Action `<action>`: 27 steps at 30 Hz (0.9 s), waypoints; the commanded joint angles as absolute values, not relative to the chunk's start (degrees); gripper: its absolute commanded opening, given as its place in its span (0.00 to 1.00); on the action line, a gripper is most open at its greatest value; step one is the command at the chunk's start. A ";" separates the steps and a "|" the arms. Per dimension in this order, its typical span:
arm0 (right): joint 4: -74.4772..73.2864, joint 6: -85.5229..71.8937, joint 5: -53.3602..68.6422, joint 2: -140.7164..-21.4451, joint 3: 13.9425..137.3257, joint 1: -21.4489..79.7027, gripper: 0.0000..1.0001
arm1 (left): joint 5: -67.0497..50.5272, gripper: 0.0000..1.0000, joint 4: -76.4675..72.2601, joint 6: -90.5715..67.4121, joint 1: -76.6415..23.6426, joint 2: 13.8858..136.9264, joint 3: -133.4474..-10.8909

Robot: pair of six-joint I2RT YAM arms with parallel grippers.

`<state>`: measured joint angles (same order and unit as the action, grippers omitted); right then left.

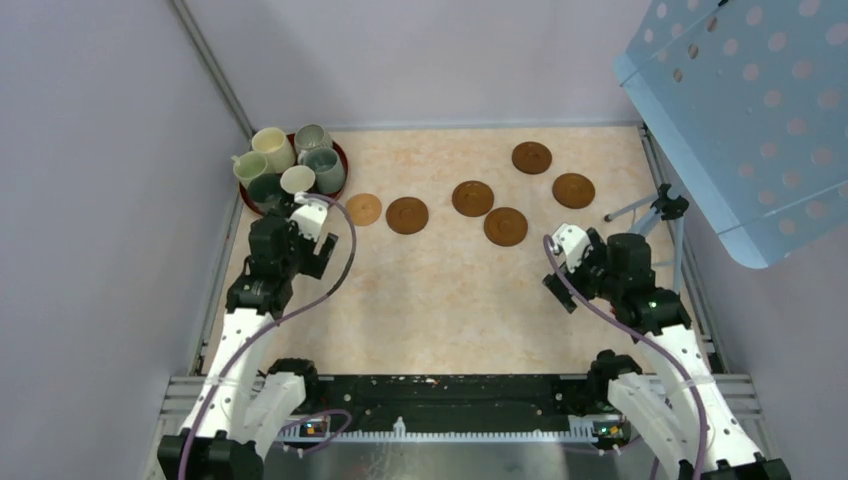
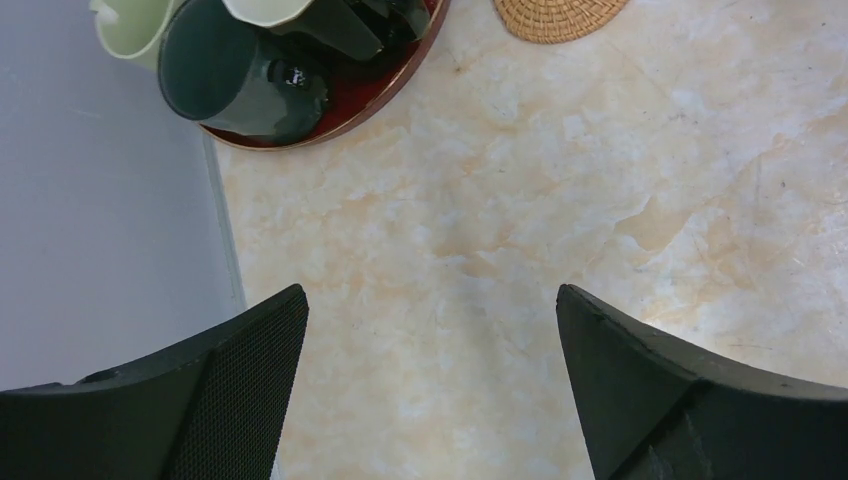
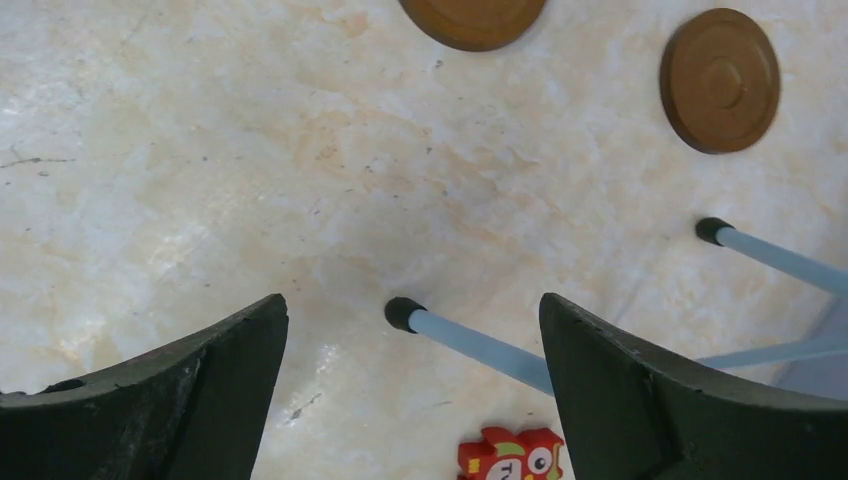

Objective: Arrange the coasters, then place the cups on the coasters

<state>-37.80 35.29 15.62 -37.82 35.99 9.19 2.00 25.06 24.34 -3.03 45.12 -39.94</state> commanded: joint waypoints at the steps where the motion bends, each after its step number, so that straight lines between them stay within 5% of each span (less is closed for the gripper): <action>1: -34.96 30.66 14.75 -41.17 38.08 14.85 0.95 | -0.78 0.99 21.35 24.15 -2.72 50.31 -42.37; 9: -26.97 29.03 7.06 -50.91 39.58 26.03 0.95 | -13.10 0.99 21.58 25.80 -2.81 61.88 -49.39; 20: -17.14 18.84 8.43 -71.63 55.12 27.08 0.94 | -24.11 0.99 14.16 23.90 -5.96 80.96 -60.85; 27: -13.86 11.41 9.74 -86.84 67.34 28.22 0.89 | -24.24 0.85 11.75 21.23 -7.29 95.70 -69.98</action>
